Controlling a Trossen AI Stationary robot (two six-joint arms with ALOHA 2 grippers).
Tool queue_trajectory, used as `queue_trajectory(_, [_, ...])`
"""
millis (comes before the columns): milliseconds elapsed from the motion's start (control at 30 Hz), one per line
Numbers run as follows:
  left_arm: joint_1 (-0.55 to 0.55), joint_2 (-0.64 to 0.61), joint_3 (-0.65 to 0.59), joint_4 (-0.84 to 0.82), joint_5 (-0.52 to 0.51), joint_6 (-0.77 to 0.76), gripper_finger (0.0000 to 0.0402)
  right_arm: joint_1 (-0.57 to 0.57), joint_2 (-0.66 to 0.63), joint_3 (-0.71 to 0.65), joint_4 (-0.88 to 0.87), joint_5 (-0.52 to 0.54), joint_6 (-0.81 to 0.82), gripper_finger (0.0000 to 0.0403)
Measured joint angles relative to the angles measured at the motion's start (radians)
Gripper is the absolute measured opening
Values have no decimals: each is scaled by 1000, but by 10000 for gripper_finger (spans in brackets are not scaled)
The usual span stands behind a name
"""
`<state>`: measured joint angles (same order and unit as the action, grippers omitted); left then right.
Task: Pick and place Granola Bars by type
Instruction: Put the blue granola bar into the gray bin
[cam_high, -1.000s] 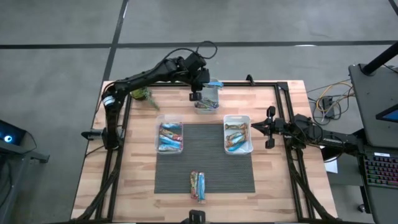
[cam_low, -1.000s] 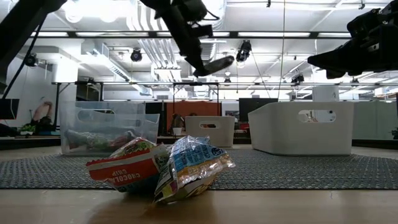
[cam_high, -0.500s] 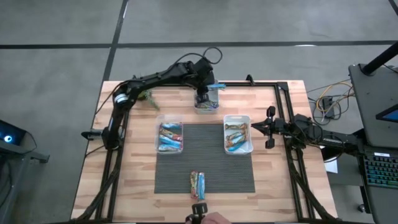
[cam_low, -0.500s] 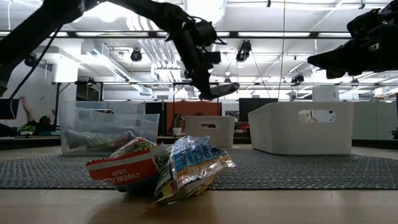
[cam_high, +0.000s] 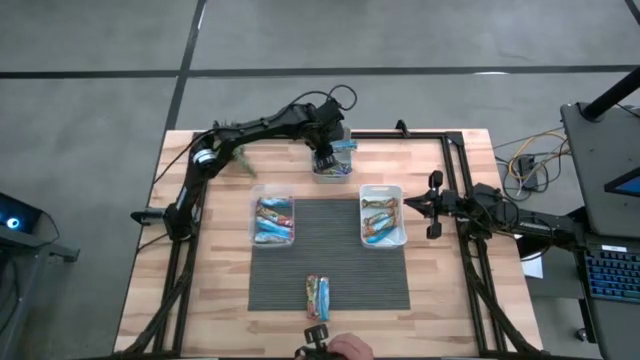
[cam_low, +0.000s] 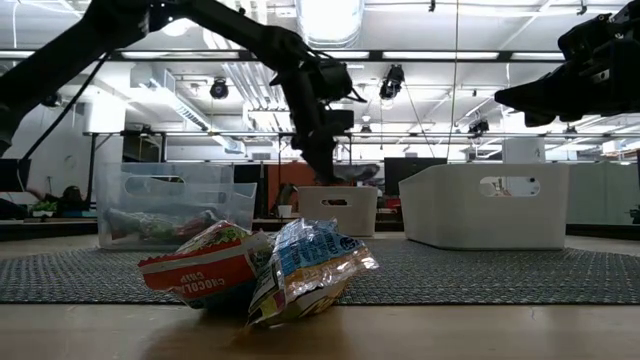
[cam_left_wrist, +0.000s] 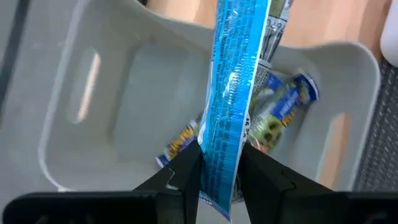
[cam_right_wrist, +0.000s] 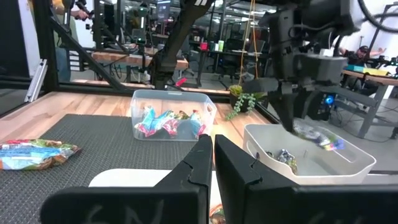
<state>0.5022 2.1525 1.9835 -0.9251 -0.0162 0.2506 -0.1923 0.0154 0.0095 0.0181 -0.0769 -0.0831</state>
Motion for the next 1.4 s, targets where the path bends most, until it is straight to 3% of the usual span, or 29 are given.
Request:
queue_trajectory(300, [3,31,-1,-30,51,-17,83,0,0,0,0,0,-3,9])
queue_trajectory(1400, [33,31,-1,-59,41,15,83,0,0,0,0,0,0,9])
